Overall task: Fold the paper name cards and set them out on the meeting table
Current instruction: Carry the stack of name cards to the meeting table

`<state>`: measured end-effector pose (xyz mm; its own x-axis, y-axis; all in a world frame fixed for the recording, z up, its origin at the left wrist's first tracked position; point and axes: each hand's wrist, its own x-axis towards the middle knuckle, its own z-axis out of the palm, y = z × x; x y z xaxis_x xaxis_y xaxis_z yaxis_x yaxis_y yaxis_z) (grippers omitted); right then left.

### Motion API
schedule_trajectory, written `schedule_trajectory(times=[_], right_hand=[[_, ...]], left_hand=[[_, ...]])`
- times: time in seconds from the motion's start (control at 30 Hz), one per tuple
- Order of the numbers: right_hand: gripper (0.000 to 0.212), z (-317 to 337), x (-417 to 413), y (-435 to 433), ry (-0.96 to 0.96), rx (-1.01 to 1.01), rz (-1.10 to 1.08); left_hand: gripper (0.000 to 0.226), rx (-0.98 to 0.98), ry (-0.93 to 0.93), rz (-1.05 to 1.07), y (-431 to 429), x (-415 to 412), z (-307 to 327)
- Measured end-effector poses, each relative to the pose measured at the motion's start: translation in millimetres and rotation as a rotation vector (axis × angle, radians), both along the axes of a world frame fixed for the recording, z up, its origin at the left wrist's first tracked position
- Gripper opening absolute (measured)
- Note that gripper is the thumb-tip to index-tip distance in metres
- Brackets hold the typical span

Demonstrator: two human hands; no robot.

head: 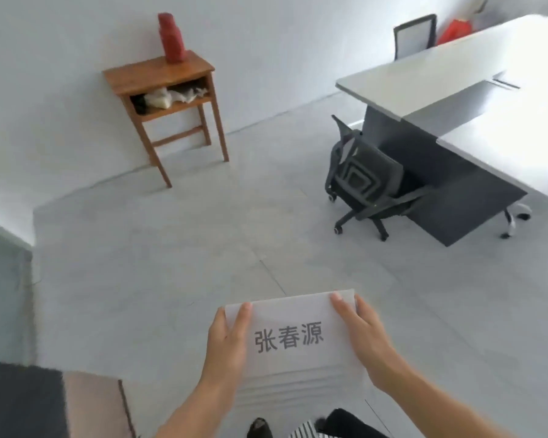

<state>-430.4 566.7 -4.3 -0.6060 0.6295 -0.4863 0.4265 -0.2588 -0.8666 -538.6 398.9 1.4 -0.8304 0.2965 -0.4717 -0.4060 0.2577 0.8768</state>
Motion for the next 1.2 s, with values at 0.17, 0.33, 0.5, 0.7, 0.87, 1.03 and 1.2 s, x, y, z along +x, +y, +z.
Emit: schedule_trajectory(times=[0.17,0.33,0.5,0.7,0.87,1.03,1.2], right_hand=[[0.027,-5,22,69,-0.006,0.001,-0.251],[0.026,-19,26,156,0.013,-0.049,-0.407],[0.026,-21,17,256,0.032,-0.065,-0.446],[0.025,-10,14,368,0.069,-0.074,-0.485],[0.029,-20,1,454,0.050,-0.080,-0.573],[0.043,-26,-21,553,0.042,-0.020,-0.727],[0.046,-7,-37,649,0.046,0.031,-0.894]], left_hand=[[0.029,-0.025,-0.053,-0.263,102,-17,-6],[0.017,-0.023,-0.053,-0.373,210,-26,-12],[0.025,-0.072,-0.049,-0.428,321,-41,-6],[0.027,-0.069,-0.054,-0.507,438,-57,-9],[0.028,-0.063,-0.052,-0.608,542,-82,-18],[0.028,-0.016,-0.039,-0.737,664,-110,-26],[0.032,0.050,-0.034,-0.883,782,-130,-9]])
